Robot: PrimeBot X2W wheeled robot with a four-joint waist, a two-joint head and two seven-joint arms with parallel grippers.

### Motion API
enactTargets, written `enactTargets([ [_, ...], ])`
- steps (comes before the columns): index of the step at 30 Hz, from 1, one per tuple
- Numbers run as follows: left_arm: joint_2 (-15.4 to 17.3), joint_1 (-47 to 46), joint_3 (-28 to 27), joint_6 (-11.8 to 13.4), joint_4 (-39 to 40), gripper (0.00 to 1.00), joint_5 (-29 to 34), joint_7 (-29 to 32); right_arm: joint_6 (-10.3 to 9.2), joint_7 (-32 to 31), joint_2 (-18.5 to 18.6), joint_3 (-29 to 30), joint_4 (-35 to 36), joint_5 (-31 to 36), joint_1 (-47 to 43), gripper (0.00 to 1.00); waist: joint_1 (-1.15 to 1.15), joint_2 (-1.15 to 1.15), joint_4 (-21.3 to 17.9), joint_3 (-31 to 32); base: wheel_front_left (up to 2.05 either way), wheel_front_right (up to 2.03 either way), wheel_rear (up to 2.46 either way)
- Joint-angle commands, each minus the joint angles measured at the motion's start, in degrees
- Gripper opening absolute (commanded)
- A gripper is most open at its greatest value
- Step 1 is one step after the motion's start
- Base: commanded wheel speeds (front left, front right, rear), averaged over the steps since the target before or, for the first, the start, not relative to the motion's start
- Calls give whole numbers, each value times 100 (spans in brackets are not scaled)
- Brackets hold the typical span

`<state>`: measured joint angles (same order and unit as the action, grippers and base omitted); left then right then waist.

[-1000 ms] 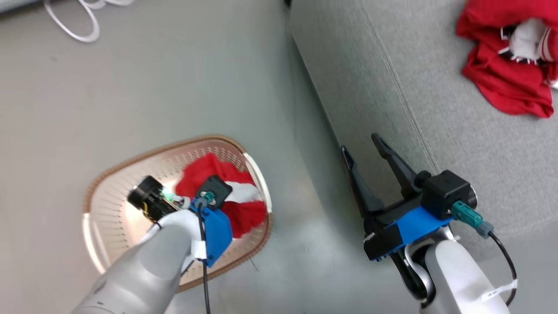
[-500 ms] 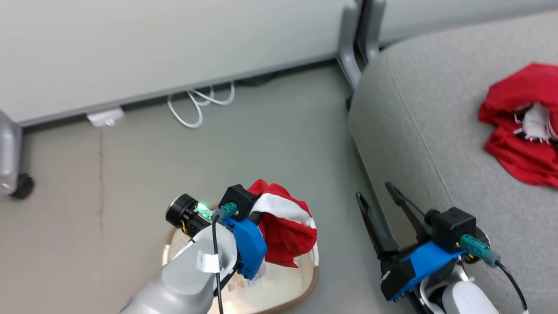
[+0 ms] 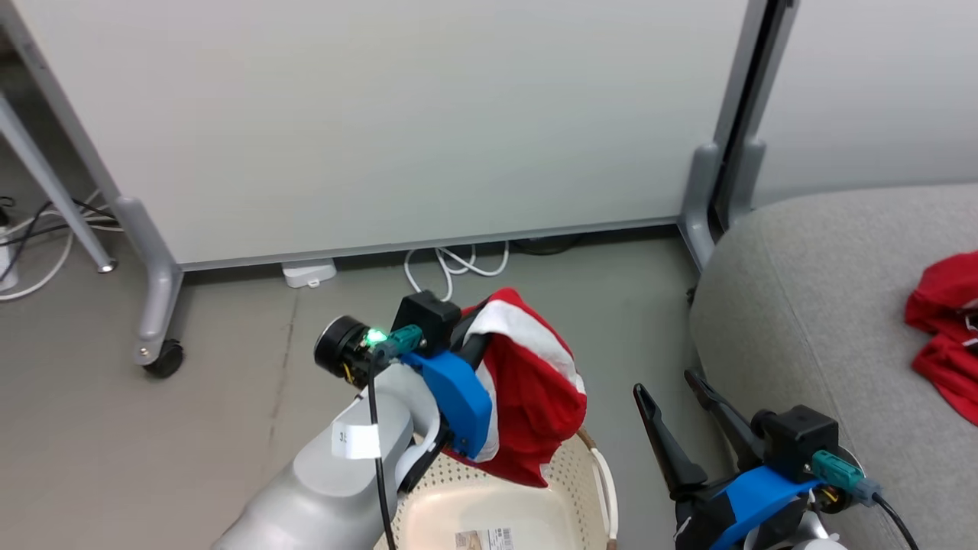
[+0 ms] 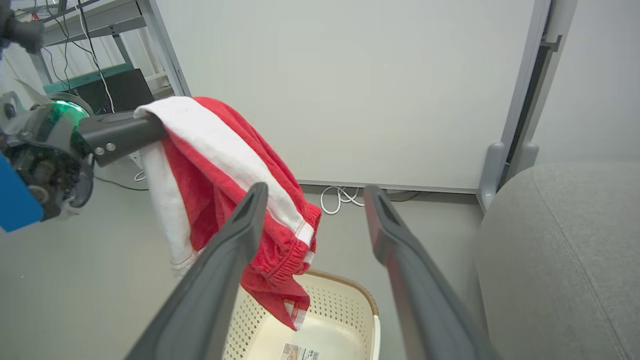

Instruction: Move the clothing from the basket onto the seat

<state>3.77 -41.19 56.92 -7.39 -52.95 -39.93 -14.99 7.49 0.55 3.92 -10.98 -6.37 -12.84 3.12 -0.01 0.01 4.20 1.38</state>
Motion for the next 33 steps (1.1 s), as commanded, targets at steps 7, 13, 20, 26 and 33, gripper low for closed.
enactTargets([
  [7, -60, -367, -108, -4, 253, 0, -296, 16, 1, -73, -55, -34, 38, -9, -205, 100, 1, -1, 280, 202, 0, 0, 0],
  [13, -81, -575, -36, -8, 487, 0, -579, 173, 1, -126, -71, -86, 49, 57, -234, 100, 1, -1, 360, 227, 0, 0, 0],
  [20, -87, -615, 66, -8, 526, 0, -706, 232, 1, -132, -80, -117, 46, 71, -236, 100, 1, -1, 351, 219, 0, 0, 0],
  [26, -88, -548, 176, -8, 539, 0, -811, 284, 1, -101, -89, -118, 1, 82, -192, 100, 1, -1, 311, 186, 0, 0, 0],
  [33, -88, -577, 302, -6, 629, 0, -910, 272, 1, -194, -93, -370, -316, 56, 190, 100, 1, -1, 301, 99, 0, 0, 0],
])
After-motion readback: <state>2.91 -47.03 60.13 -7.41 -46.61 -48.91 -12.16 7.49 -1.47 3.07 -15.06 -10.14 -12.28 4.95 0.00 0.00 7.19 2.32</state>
